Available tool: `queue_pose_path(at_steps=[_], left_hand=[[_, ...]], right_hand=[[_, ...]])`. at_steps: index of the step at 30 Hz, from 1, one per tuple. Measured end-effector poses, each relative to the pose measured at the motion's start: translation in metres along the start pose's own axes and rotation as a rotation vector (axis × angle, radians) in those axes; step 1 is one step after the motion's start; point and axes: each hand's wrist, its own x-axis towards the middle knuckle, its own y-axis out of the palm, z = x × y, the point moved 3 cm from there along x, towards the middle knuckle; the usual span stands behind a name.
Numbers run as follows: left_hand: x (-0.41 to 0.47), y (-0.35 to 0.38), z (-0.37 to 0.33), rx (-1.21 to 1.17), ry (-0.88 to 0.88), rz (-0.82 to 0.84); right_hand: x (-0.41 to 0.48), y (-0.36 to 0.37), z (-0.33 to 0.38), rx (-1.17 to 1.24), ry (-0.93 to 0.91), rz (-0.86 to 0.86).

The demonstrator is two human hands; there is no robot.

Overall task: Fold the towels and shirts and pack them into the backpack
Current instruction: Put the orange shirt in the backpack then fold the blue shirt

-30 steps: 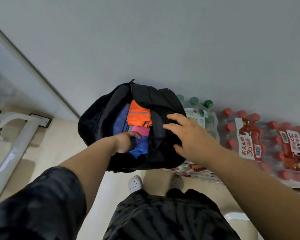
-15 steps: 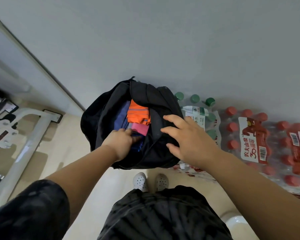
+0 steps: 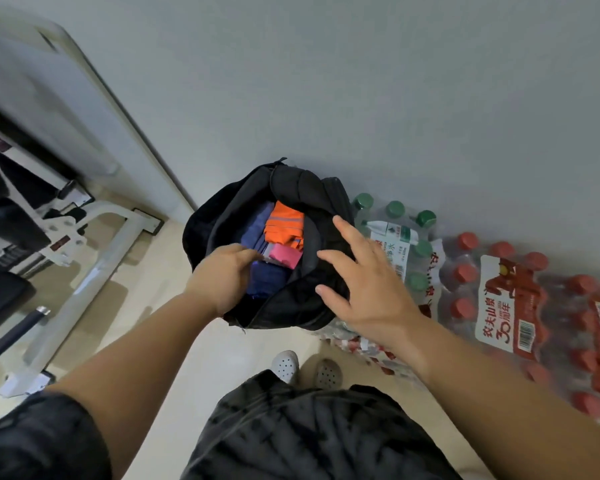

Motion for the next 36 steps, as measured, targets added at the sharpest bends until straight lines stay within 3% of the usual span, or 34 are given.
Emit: queue_pose_path(at_steps=[2,4,8,11,16,22,26,30,36], left_hand=[[-0.010,-0.020,0.002,0.034,0.026,-0.173],[-0.016,-0.033,0.008,0.125,0.039,-0.214],[-0.013,-0.042,0.031,0.171,-0.126,-0.046],[0.001,-0.039,0.046,0.191,-0.136,0.077],[0.037,-0.043,0.055,0.169,0.077,0.154],[0.098,-0.079,0.034,0.023,0.456,0.031],[0.131,-0.087,-0.003,0.050,0.761,0.189],[0.153,-0.088,-0.035,-0.063,0.807,0.375],[0.163,-0.100,-0.035,-0.189,0.682,0.309]], right_hand=[[-0.001,0.007,0.004,0.024,0.005,-0.041],[-0.005,0.013,0.010,0.041,0.031,-0.063],[-0.014,0.016,0.022,0.132,0.116,-0.098],[-0.020,0.024,0.028,0.175,0.184,-0.108],[-0.023,0.039,0.034,0.197,0.309,-0.137],[-0.024,0.061,0.064,0.197,0.516,-0.424],[-0.031,0.084,0.096,0.293,0.755,-0.556],[-0.037,0.111,0.121,0.417,0.968,-0.614],[-0.025,0.112,0.121,0.357,1.035,-0.808]])
